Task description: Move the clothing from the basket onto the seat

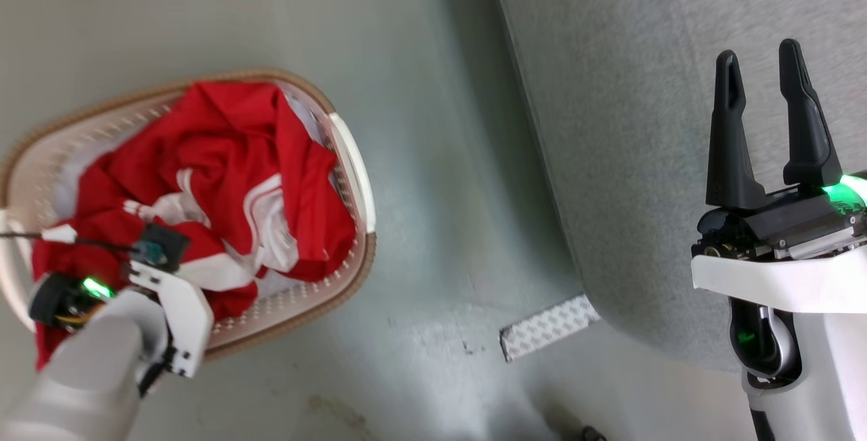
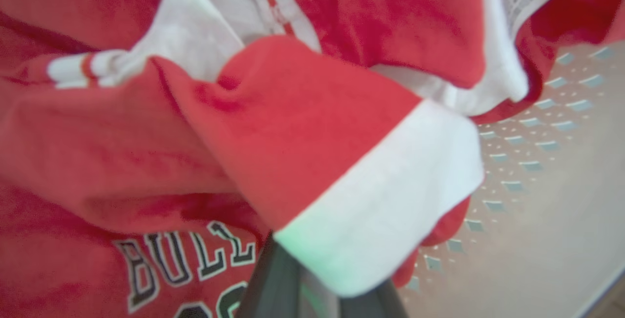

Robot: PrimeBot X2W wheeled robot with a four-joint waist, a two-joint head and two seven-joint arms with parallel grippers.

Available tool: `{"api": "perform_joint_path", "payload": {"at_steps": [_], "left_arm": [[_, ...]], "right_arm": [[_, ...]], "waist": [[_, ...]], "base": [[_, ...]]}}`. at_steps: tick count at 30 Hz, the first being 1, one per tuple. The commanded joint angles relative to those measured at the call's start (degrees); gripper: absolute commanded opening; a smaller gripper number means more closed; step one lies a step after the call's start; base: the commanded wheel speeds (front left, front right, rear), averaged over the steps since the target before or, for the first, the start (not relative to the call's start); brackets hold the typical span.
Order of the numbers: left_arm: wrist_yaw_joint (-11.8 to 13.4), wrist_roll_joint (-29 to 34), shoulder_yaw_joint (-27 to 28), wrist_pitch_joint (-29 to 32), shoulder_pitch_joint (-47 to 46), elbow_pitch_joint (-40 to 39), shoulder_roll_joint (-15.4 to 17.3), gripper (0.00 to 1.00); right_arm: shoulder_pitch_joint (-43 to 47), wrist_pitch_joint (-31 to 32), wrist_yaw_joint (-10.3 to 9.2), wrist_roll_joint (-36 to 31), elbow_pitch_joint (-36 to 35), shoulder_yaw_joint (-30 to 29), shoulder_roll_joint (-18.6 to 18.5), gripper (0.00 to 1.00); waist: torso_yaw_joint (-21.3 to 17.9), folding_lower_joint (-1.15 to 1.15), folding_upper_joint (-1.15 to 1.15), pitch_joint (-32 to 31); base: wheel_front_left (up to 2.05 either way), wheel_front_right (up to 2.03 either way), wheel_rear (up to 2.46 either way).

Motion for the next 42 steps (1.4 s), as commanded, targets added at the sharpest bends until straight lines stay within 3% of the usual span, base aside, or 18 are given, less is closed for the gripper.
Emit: {"api": "perform_joint_path", "payload": {"at_steps": [1,16,24,42], "left_arm": [[0.1,-1.6,-0.4,-0.9,1.3,0.4,-0.8,0.00],[0.1,-9.2,-1.8,-7.6,7.9,-0.2,-8.2,0.00],[0.1,-11.5,0.3,-9.5,9.7,-2.9,-10.7,0.00],[3.1,-3.5,19.2,-9.6,15.9,-25.9,-10.8,0.00]], "right_arm": [[0.2,-0.2,-0.12,-0.6,0.5,-0.3,0.0,1.00],[4.9,-0.2,-0.12,-6.2,4.9,-1.6,0.0,1.00],[8.5,-0.2,-0.12,-8.3,6.9,-2.0,0.0,1.00],[15.4,-0.2,-0.12,-7.5,9.2,-0.9,-1.6,1.00]], "waist": [[1.1,0.00,0.00,-3.3],[8.4,0.00,0.00,-23.0],[12.2,0.00,0.00,-32.0],[16.6,0.00,0.00,-44.1]], "base": [[0.00,0.00,0.00],[0.00,0.00,0.00],[0.00,0.00,0.00],[0.00,0.00,0.00]]}}
